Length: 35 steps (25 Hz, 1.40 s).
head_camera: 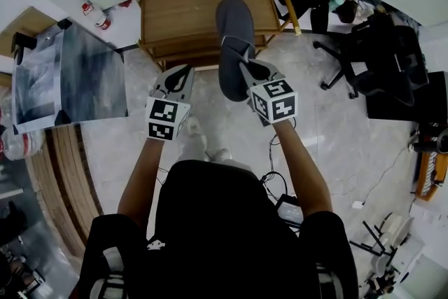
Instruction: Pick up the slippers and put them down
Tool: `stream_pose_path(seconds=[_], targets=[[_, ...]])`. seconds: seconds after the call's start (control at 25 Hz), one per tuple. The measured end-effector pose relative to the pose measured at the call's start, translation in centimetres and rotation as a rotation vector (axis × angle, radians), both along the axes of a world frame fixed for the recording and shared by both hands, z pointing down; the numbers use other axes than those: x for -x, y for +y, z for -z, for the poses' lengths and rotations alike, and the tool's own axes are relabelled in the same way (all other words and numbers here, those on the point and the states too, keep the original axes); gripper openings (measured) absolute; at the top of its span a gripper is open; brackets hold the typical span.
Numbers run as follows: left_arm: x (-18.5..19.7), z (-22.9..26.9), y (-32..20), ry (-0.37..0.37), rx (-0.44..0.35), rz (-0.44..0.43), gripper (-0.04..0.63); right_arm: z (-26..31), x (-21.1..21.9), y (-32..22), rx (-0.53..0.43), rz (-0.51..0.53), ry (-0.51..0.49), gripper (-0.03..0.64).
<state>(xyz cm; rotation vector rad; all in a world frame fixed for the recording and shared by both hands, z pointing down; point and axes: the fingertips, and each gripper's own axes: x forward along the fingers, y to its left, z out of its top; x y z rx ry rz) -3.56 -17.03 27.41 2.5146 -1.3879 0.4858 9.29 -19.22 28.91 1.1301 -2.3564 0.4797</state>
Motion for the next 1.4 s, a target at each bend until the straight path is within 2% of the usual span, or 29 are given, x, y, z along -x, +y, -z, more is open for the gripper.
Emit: stream_pose_path(seconds=[0.48,0.64,0.92,1.4], targets=[[-2.8,0.4,6.9,-0.029,-0.012,0.030,0.008,0.1,-3.0,6.7,-0.009,0.035,-0.018,0.011],[-2.7,1.2,8.5,-0.040,-0.034,0.071,0.008,0.5,-3.8,8.9,-0.023,0.039,-0.034,0.011],[-3.5,4.2,12.2,0.015,-0.080,0.139,0.008,1.5,-5.4,13.3,-0.047,0.073,-0.040,0.011],[-4.0,4.5,17.0,-0.006,-0.071,0.155,0.008,1.2,-6.5,17.6,-0.034,0.077,-0.072,0.011]])
